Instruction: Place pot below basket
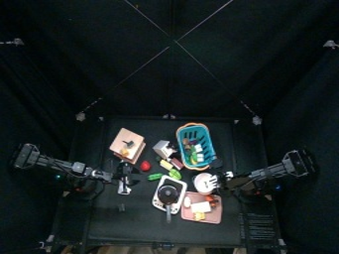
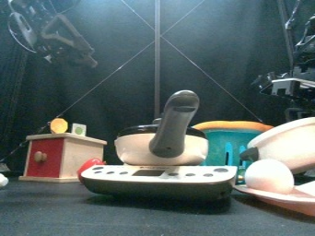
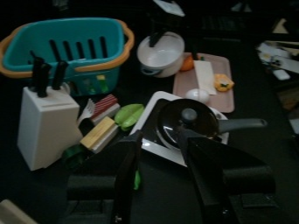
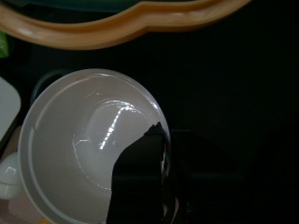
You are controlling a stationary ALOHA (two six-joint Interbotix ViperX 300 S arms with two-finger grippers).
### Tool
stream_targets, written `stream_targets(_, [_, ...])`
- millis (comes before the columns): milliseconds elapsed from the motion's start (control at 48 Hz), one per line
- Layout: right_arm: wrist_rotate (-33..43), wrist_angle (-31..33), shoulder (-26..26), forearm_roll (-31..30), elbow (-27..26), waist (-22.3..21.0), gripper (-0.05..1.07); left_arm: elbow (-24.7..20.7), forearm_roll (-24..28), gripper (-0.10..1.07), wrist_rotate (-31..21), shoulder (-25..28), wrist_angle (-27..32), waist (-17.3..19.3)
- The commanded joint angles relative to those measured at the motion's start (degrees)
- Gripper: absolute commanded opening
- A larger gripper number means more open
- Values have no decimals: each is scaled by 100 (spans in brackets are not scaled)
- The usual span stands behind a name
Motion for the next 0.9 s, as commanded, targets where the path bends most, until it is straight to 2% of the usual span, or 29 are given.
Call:
stream_targets(0, [510, 44, -141, -255, 70, 105, 33, 88, 53, 78, 18, -193, -176, 62])
stream_targets(229, [2127, -9, -35, -1116, 290, 633, 33, 316, 114, 78, 18, -598, -264, 246])
stream_targets(354, [2628, 18, 44, -1397, 316, 800, 33, 422, 132, 78, 18, -800, -290, 255])
stream_targets(625, [2848, 132, 510, -1257, 264, 914, 34, 756, 44, 78, 26, -853, -202, 527])
stream_targets(729, [2848, 202, 633, -1230, 237, 914, 41, 809, -149, 78, 35, -844, -167, 633])
stream_targets(875, [2848, 308, 650, -1239, 211, 888, 55, 817, -308, 78, 97, -844, -123, 677])
